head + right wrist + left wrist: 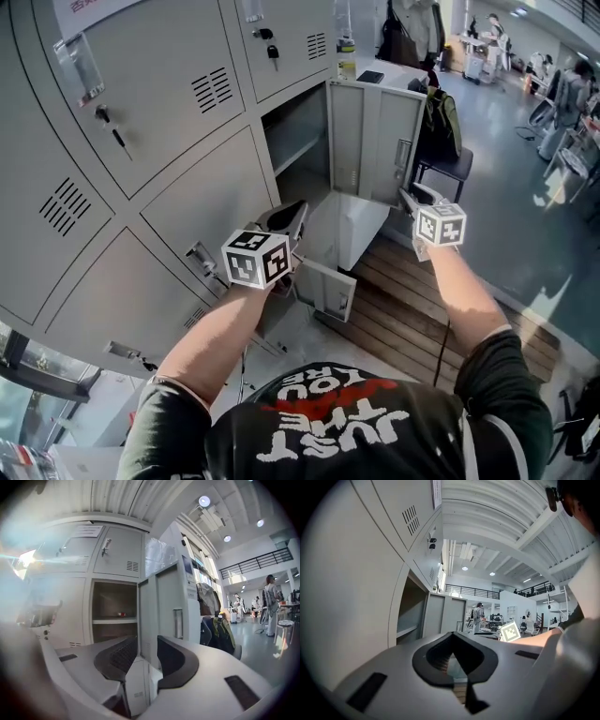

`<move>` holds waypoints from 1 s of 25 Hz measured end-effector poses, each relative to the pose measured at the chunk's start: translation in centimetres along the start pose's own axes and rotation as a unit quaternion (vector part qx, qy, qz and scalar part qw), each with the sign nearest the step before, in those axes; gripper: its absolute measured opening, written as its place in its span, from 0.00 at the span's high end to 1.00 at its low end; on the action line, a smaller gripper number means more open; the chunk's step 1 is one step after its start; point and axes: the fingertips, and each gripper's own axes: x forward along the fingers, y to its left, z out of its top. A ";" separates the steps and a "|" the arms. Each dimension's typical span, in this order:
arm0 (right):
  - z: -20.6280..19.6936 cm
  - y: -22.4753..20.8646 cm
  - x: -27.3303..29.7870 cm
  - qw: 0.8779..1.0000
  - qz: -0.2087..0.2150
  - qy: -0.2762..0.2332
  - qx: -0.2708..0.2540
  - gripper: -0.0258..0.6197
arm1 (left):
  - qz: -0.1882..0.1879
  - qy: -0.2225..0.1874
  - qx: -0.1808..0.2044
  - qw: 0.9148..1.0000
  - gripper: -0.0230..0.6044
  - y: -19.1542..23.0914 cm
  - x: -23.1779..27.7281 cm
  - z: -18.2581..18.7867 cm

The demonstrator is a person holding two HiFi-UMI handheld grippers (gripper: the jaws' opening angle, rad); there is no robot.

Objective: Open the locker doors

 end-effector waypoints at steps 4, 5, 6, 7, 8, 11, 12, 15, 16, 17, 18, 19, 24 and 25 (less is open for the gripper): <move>-0.8 7.8 -1.8 0.999 0.037 0.012 -0.007 0.73 | -0.009 -0.004 -0.004 1.000 0.96 0.0 -3.4 -0.7; -0.9 9.9 -2.2 0.999 0.047 0.015 -0.008 0.74 | -0.011 -0.005 -0.004 1.000 0.96 0.0 -4.4 -0.9; -1.0 11.9 -2.6 0.998 0.057 0.017 -0.009 0.74 | -0.012 -0.006 -0.003 1.000 0.96 0.1 -5.3 -1.0; -1.0 14.0 -3.0 0.998 0.065 0.020 -0.011 0.75 | -0.014 -0.009 -0.002 1.000 0.96 0.2 -6.2 -1.1; -1.1 15.9 -3.3 0.997 0.073 0.022 -0.013 0.76 | -0.015 -0.012 -0.001 1.000 0.96 0.3 -7.0 -1.1; -1.6 20.8 -4.4 0.995 0.090 0.028 -0.012 0.78 | -0.019 -0.016 -0.001 1.000 0.96 0.6 -9.5 -1.5; -1.9 22.3 -4.7 0.995 0.096 0.028 -0.007 0.79 | -0.019 -0.015 -0.002 1.000 0.96 0.6 -10.4 -1.7; -2.7 26.3 -5.5 0.993 0.114 0.028 0.008 0.82 | -0.021 -0.013 -0.001 1.000 0.96 0.7 -12.7 -2.5; -2.9 27.3 -5.9 0.993 0.117 0.028 0.012 0.82 | -0.022 -0.013 0.002 1.000 0.96 0.6 -13.3 -2.9; -3.1 28.1 -6.2 0.992 0.119 0.028 0.017 0.84 | -0.024 -0.012 0.005 1.000 0.96 0.5 -13.9 -3.2; -3.2 28.8 -6.5 0.992 0.119 0.027 0.022 0.85 | -0.025 -0.012 0.008 1.000 0.96 0.5 -14.4 -3.5; -3.3 29.3 -6.9 0.992 0.120 0.027 0.027 0.86 | -0.027 -0.012 0.010 1.000 0.96 0.4 -14.9 -3.7; -4.2 31.1 -8.4 0.991 0.126 0.032 0.029 0.90 | -0.029 -0.010 0.018 0.999 0.96 0.4 -16.4 -4.6; -4.3 31.2 -8.6 0.991 0.127 0.032 0.024 0.90 | -0.029 -0.010 0.014 0.999 0.96 0.4 -16.6 -4.6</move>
